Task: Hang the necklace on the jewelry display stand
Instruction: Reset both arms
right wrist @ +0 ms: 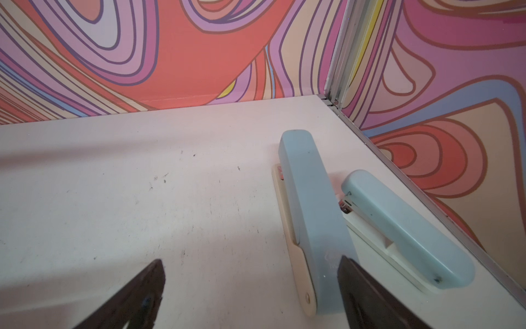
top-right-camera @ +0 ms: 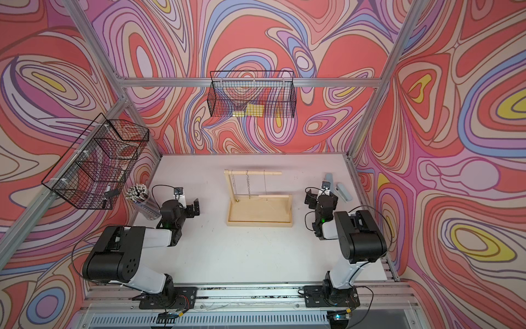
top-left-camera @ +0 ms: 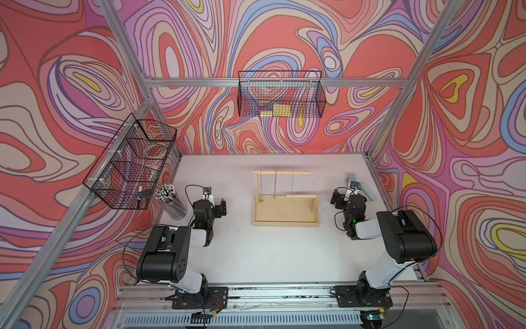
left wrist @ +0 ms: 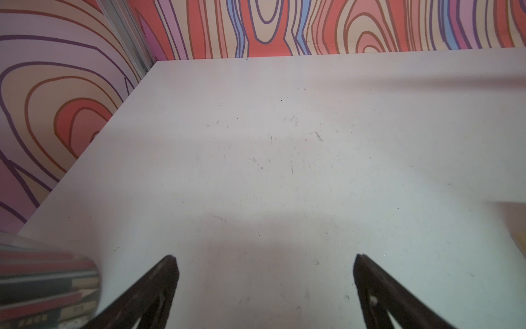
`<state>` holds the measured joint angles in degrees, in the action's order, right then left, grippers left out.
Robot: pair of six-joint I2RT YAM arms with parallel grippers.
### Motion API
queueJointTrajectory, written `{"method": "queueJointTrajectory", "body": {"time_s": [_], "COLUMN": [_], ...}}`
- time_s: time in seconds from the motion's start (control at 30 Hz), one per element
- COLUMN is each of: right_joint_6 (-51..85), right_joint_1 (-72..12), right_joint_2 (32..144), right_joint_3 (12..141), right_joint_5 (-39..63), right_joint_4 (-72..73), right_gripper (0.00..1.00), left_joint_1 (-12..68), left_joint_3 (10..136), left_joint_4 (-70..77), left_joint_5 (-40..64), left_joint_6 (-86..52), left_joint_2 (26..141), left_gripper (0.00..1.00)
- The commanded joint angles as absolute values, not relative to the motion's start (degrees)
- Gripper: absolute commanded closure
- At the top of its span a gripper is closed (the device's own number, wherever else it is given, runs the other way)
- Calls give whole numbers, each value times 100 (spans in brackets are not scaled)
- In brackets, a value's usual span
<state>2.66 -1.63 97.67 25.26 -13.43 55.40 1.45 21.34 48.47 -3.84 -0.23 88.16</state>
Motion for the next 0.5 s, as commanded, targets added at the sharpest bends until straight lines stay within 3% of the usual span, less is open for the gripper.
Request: {"method": "queueJointTrajectory", "body": {"time_s": [0.0, 0.47], "right_joint_6": [300, 278], "right_joint_1": [-169, -174], "right_joint_2": [9730, 9738], "right_joint_3": [2586, 2593], "right_joint_5": [-1430, -1380], "right_joint_4": [5665, 5686], "right_gripper": [2, 2], "left_joint_1": [123, 123], "left_joint_3": [2182, 2187], "left_joint_4": [5026, 5026], "left_joint_5": [-325, -325], "left_joint_6": [-59, -54], "left_joint_2": [8807, 8809], "left_gripper": [1, 1]}}
